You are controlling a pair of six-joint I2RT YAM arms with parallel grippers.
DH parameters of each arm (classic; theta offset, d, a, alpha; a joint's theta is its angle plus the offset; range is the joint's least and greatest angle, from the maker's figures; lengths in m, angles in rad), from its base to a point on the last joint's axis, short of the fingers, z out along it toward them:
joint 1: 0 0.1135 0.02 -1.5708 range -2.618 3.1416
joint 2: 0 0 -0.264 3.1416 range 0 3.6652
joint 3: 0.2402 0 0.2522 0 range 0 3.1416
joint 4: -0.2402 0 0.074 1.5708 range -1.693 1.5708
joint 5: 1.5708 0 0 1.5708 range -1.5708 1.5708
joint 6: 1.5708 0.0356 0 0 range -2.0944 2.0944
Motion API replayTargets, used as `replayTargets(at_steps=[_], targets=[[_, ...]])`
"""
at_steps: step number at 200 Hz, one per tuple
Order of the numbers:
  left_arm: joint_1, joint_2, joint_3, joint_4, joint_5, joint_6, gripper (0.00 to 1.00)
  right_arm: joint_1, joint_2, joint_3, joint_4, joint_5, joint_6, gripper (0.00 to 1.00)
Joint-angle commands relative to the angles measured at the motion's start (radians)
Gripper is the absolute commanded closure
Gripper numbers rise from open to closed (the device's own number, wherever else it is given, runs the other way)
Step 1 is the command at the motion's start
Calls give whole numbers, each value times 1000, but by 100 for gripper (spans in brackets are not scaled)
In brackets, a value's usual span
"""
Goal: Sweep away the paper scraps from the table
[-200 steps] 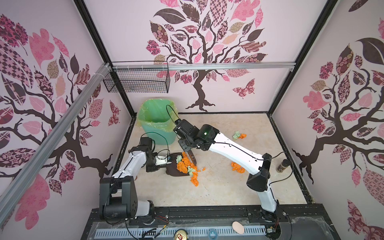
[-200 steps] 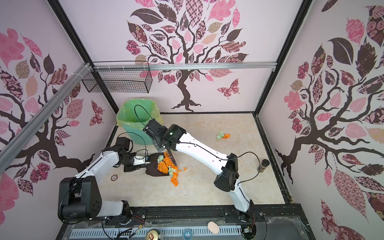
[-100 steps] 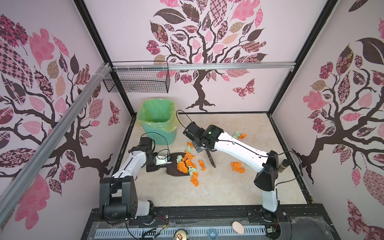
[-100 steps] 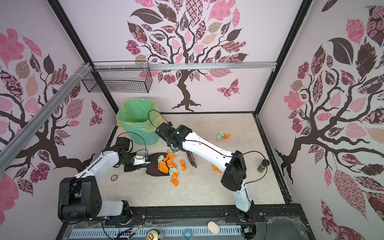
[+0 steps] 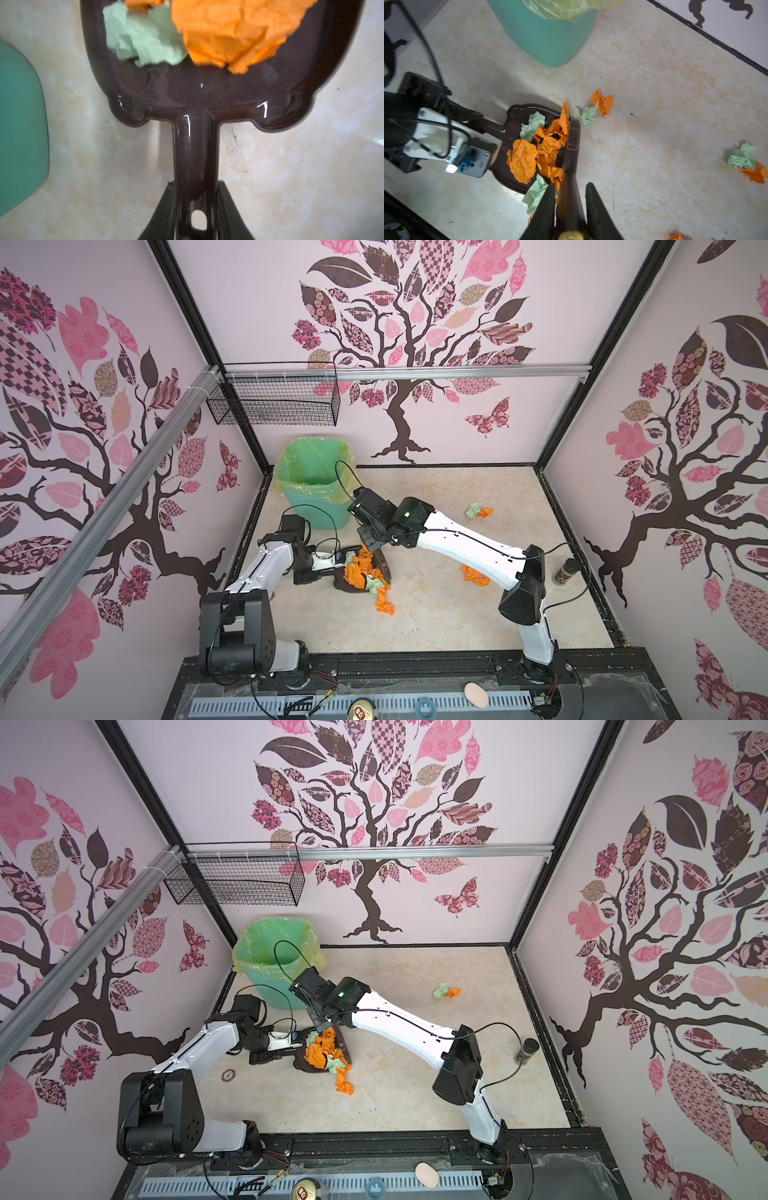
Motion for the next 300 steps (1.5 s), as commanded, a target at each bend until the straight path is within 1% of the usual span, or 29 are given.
replayTargets(at_steps=[1,35,52,69,89,111,143,180,200,216,243,256,281,300], targets=[[-3,11,-30,4,34,-15,99,9,31,75,29,-18,13,100],[5,-1,-38,3,44,-16,100,9,25,116,-14,44,0,100],[45,-26,-22,-28,129,-12,100,9,9,131,-60,116,-5,100],[86,-47,9,-77,211,-12,100,6,-30,111,-95,193,-2,100],[112,-75,24,-99,256,-8,100,-13,-112,30,-88,232,7,100],[134,-102,35,-137,299,9,100,-45,-243,-148,-23,240,22,100],[136,-153,25,-138,272,18,100,-85,-411,-356,28,246,52,100],[136,-235,40,-202,217,56,100,-122,-521,-520,58,233,74,100],[137,-289,57,-245,200,81,100,-126,-539,-556,64,232,78,100],[136,-309,100,-310,205,106,100,-126,-544,-572,74,223,77,100],[140,-262,251,-496,235,133,100,-127,-541,-593,97,209,71,100],[142,-229,319,-557,240,139,100,-127,-534,-597,105,201,67,100],[142,-231,386,-555,223,131,100,-126,-524,-599,116,192,58,100],[142,-241,426,-574,221,150,100,-126,-520,-600,119,191,54,100]])
